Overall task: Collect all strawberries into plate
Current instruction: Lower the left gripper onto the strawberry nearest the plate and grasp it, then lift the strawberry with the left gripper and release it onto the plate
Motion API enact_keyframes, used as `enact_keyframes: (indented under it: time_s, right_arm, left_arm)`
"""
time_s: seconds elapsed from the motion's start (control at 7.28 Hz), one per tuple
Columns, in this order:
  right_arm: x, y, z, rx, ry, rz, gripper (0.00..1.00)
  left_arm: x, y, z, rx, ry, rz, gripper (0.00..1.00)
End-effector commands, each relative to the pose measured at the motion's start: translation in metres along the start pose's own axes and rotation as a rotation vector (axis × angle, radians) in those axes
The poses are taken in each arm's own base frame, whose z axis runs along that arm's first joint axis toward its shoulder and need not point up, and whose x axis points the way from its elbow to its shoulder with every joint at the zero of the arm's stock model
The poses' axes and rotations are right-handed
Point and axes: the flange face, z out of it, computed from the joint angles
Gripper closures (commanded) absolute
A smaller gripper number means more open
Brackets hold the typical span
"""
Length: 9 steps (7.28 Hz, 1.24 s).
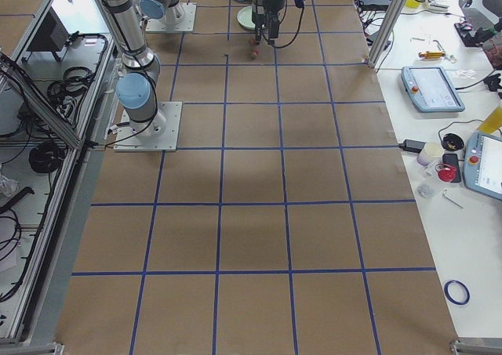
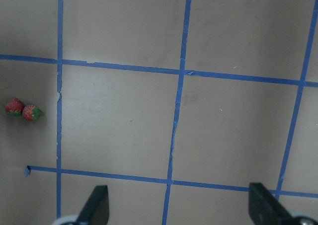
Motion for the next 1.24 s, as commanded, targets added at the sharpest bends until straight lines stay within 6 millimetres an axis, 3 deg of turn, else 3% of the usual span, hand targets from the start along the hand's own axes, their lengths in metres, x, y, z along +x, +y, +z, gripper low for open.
enact_keyframes:
  time_s: [0.0, 0.14, 0.41, 0.55, 0.69, 0.96, 1.1]
  right_arm:
    - [0.000, 0.000, 0.000, 0.000, 0.000, 0.002, 0.00]
    - [0.000, 0.000, 0.000, 0.000, 0.000, 0.002, 0.00]
    - [0.000, 0.000, 0.000, 0.000, 0.000, 0.002, 0.00]
    - [0.000, 0.000, 0.000, 0.000, -0.002, 0.002, 0.00]
    - [0.000, 0.000, 0.000, 0.000, -0.002, 0.002, 0.00]
    - [0.000, -0.001, 0.000, 0.000, -0.002, 0.003, 0.00]
    - [0.000, -0.001, 0.000, 0.000, -0.002, 0.003, 0.00]
  left_arm:
    - [0.010, 0.009, 0.000, -0.036, -0.008, 0.017, 0.55]
    - [0.009, 0.011, -0.004, -0.036, -0.010, 0.017, 0.50]
    - [0.009, 0.017, -0.001, -0.076, -0.012, 0.017, 0.52]
    - [0.009, 0.016, 0.002, -0.079, -0.012, 0.017, 0.63]
    - [0.010, 0.015, 0.002, -0.080, -0.011, 0.019, 0.81]
    - [0.002, -0.001, -0.037, -0.025, -0.028, 0.027, 0.90]
    - [-0.017, -0.013, -0.066, -0.067, -0.084, 0.019, 0.90]
